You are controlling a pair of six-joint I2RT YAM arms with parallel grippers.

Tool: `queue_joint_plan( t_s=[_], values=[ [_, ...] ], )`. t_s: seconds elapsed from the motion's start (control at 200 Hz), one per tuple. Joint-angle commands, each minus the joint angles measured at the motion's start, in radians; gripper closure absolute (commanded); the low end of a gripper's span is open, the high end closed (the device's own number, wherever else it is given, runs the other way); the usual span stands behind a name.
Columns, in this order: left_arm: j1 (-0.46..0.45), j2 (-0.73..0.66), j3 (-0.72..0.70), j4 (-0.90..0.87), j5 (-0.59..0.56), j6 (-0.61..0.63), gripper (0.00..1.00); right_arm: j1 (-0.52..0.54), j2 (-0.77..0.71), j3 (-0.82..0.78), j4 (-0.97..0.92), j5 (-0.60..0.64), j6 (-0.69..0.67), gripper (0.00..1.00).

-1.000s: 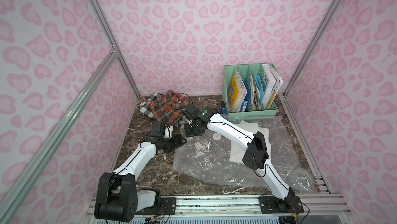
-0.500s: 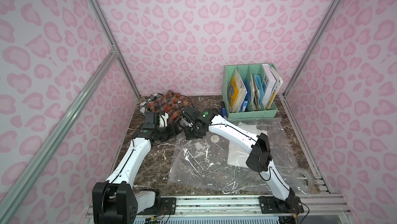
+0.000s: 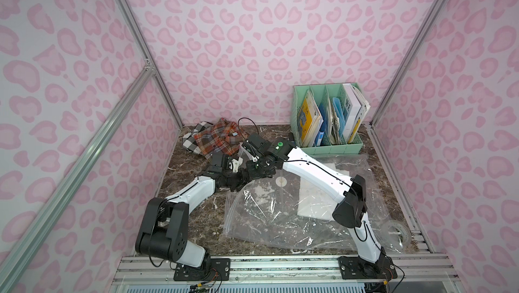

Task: Take the shirt out of the vacuum bag
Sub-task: Open the vacuum bag at the center of the board, then take out the shirt from the vacuum bag.

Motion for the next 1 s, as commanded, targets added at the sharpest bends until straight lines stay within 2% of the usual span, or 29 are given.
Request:
queue_joint_plan(
  t_s=[0.0, 0.195, 0.425, 0.64, 0.91, 0.935, 0.995],
  values=[
    [-0.046, 0.098, 0.014, 0.129, 0.098, -0.035, 0.43, 0.001, -0.017, 0.01, 0.012, -0.011, -0.024, 1.0],
    [-0.141, 0.236, -0.005, 0.297, 0.171, -0.1, 0.39, -0.002, -0.03, 0.035, 0.074, -0.063, -0.018, 1.0],
    [-0.255, 0.325, 0.083, 0.3, 0.195, -0.109, 0.28, 0.0, -0.018, 0.051, 0.111, -0.114, -0.008, 1.0],
    [-0.353, 0.428, 0.112, 0.384, 0.2, -0.163, 0.19, 0.007, -0.023, 0.052, 0.161, -0.159, 0.018, 1.0],
    [-0.376, 0.499, 0.114, 0.383, 0.161, -0.157, 0.13, 0.005, -0.058, 0.019, 0.221, -0.212, 0.034, 1.0],
    [-0.376, 0.503, 0.112, 0.379, 0.158, -0.156, 0.12, 0.002, -0.075, 0.001, 0.238, -0.221, 0.037, 0.94],
    [-0.376, 0.511, 0.11, 0.373, 0.146, -0.156, 0.12, -0.009, -0.122, -0.055, 0.279, -0.24, 0.047, 0.71]
  ],
)
